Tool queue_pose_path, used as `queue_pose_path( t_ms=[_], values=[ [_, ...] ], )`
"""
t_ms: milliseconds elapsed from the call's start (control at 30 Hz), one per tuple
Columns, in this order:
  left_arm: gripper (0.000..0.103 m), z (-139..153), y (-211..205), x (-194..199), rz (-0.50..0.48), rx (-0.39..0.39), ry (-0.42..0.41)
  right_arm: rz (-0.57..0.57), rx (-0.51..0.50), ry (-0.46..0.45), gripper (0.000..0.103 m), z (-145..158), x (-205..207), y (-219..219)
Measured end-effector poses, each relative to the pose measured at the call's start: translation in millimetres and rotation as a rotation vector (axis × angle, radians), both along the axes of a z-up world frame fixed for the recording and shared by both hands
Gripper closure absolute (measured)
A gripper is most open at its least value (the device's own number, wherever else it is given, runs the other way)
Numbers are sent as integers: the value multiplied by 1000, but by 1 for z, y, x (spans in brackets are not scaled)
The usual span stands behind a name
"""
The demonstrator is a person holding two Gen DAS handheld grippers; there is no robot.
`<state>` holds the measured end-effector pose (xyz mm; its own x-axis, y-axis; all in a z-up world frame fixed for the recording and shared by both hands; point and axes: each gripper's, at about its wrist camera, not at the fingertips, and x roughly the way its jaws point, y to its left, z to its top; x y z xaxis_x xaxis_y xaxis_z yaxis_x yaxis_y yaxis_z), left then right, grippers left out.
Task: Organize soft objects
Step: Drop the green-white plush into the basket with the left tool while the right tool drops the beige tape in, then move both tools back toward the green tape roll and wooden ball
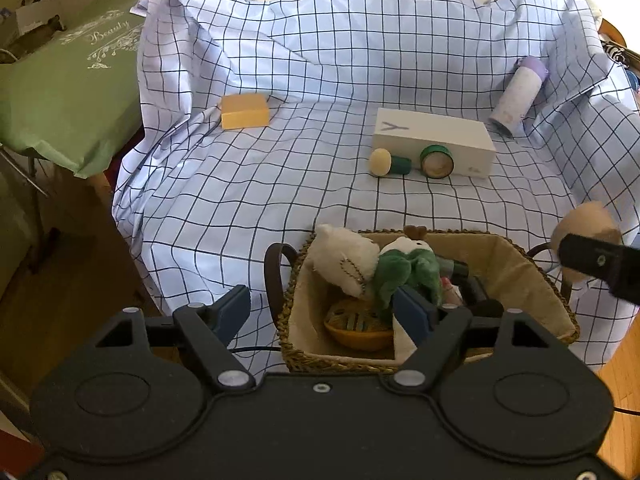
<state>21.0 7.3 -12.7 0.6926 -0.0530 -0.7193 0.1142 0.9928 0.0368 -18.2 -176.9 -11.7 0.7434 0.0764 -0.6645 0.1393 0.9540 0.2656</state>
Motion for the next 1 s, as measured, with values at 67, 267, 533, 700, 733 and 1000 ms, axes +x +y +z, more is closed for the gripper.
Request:
queue_pose_path(
  t_ms=[67, 267, 533, 700, 733, 1000],
  values=[
    [27, 0, 0, 1, 1, 0, 1, 6, -3, -3, 47, 0, 0, 1],
    [26, 1, 0, 4, -1, 12, -7, -11, -10, -2, 47, -1, 3, -4],
    [21, 7, -1, 31, -1, 27, -15, -63, -36, 29, 47, -8, 23, -14],
    [21, 9, -6, 52, -16, 33, -8, -74, -50, 56, 47, -12, 46, -20],
    [21, 9, -7, 55, -18, 34, -7, -76, -52, 60, 47, -13, 51, -20],
    [21, 2, -14, 95, -37, 56, 24, -66, -76, 95, 47, -25, 116, -14]
  ],
)
